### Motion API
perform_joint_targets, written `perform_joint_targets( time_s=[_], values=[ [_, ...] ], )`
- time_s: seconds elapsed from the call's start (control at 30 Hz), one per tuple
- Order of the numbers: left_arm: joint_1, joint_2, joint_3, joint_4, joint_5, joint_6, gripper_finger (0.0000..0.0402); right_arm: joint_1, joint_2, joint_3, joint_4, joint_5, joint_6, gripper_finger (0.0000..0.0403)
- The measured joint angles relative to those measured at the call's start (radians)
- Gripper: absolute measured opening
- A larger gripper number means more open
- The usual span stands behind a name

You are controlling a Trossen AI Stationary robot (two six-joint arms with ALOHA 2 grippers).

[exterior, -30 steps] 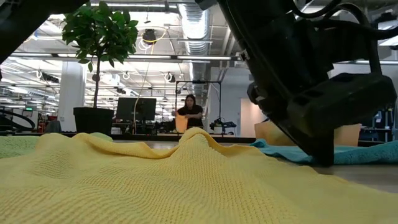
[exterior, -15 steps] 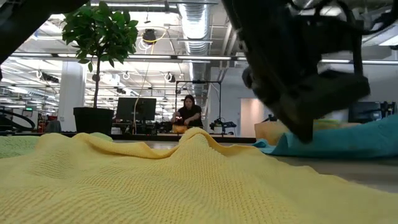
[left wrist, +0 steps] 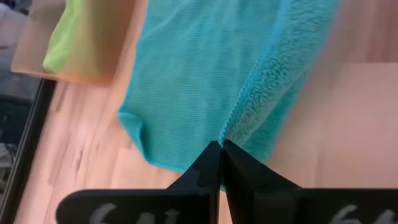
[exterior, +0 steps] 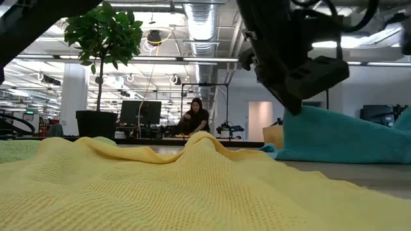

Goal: Fold microfiber towels
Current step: Fold the blue microfiber towel

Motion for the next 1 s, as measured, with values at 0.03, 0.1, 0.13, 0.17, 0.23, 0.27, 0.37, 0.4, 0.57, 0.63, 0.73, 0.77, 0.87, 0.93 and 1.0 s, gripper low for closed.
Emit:
perform_joint_targets(
  time_s=[0.03,0.1,0.13,0.17,0.23,0.27,0.37,0.4,0.57,0.63,0.73,0.77,0.87,0.93,1.0],
  values=[
    [0.009,0.0,0.0,0.001,0.001,-0.003,0.0,-0.022,0.0,0.0,0.0,0.014,-0.012,0.0011],
    [0.027,0.0,0.0,-0.001,0.002,-0.019,0.0,-0.065,0.0,0.0,0.0,0.043,-0.037,0.001],
    [0.036,0.0,0.0,-0.003,0.0,-0.026,0.0,-0.088,0.0,-0.001,0.0,0.062,-0.047,0.0009],
    [0.045,0.0,0.0,-0.005,-0.001,-0.03,0.0,-0.111,0.0,-0.001,0.0,0.081,-0.057,0.0009],
    [0.061,0.0,0.0,-0.018,-0.004,-0.036,0.0,-0.158,0.0,-0.007,0.001,0.112,-0.076,0.0009],
    [0.07,0.0,0.0,-0.029,-0.004,-0.044,0.0,-0.182,0.0,-0.015,0.001,0.125,-0.084,0.001],
    [0.091,0.0,0.0,-0.069,-0.007,-0.072,0.0,-0.251,0.0,-0.053,0.001,0.141,-0.094,0.001],
    [0.098,0.0,0.0,-0.082,-0.014,-0.085,0.0,-0.274,0.0,-0.071,0.001,0.144,-0.095,0.001],
    [0.128,0.0,0.0,-0.09,-0.075,-0.075,0.0,-0.367,0.001,-0.154,0.001,0.16,-0.096,0.001],
    [0.142,0.0,0.0,-0.084,-0.074,-0.056,0.0,-0.395,0.001,-0.178,0.001,0.173,-0.096,0.0011],
    [0.166,0.0,-0.001,-0.084,-0.05,-0.055,0.0,-0.43,0.001,-0.188,0.017,0.218,-0.096,0.001],
    [0.175,0.0,-0.001,-0.085,-0.039,-0.06,0.0,-0.441,0.001,-0.191,0.014,0.227,-0.096,0.0009],
    [0.196,0.0,-0.001,-0.083,0.008,-0.067,0.0,-0.474,0.001,-0.191,0.013,0.251,-0.096,0.001],
    [0.207,0.0,-0.001,-0.083,0.054,-0.068,0.0002,-0.492,0.001,-0.191,0.012,0.254,-0.097,0.0016],
    [0.214,0.0,-0.002,-0.083,0.09,-0.068,0.0005,-0.508,0.001,-0.191,0.014,0.254,-0.113,0.0026]
  ],
)
